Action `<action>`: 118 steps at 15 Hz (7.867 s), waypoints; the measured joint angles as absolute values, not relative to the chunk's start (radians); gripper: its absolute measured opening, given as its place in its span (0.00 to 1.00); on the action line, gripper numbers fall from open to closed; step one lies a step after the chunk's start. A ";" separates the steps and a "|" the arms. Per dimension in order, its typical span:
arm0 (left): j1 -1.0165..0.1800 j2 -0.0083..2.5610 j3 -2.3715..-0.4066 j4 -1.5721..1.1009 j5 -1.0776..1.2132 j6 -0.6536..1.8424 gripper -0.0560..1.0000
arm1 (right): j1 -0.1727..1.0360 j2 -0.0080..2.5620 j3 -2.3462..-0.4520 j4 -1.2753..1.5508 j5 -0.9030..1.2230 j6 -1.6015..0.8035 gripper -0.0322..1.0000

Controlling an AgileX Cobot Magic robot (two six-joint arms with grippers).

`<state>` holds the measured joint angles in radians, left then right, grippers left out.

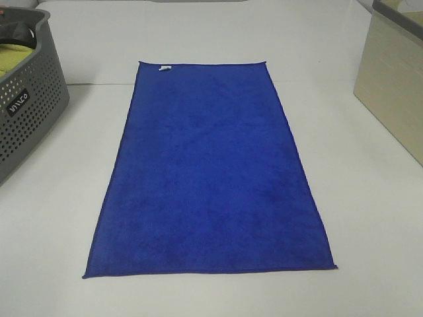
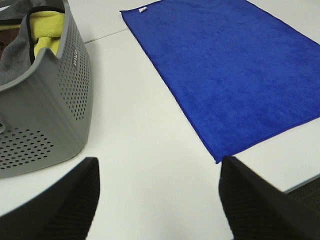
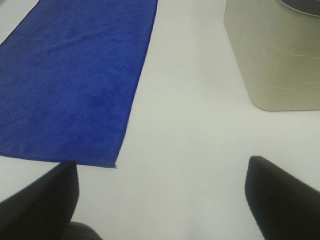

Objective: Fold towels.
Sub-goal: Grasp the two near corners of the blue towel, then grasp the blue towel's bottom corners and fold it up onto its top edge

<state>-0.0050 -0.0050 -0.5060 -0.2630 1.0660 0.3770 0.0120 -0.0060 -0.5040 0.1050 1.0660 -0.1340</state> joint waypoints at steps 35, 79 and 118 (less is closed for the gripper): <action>-0.005 -0.005 -0.506 -0.263 1.066 0.377 0.67 | 0.012 -0.006 -0.504 0.105 1.066 -0.134 0.85; -0.005 1.748 -0.520 -1.330 0.576 0.976 0.67 | 0.011 1.795 -0.769 0.692 0.686 -0.504 0.75; -0.205 1.400 -0.479 -1.301 0.496 0.882 0.05 | 0.091 1.590 -0.754 0.799 0.680 -0.498 0.03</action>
<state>-0.2050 1.4000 -0.4790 -1.3010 0.4960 0.8820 0.0910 1.5900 -0.7540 0.7990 0.6800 -0.4980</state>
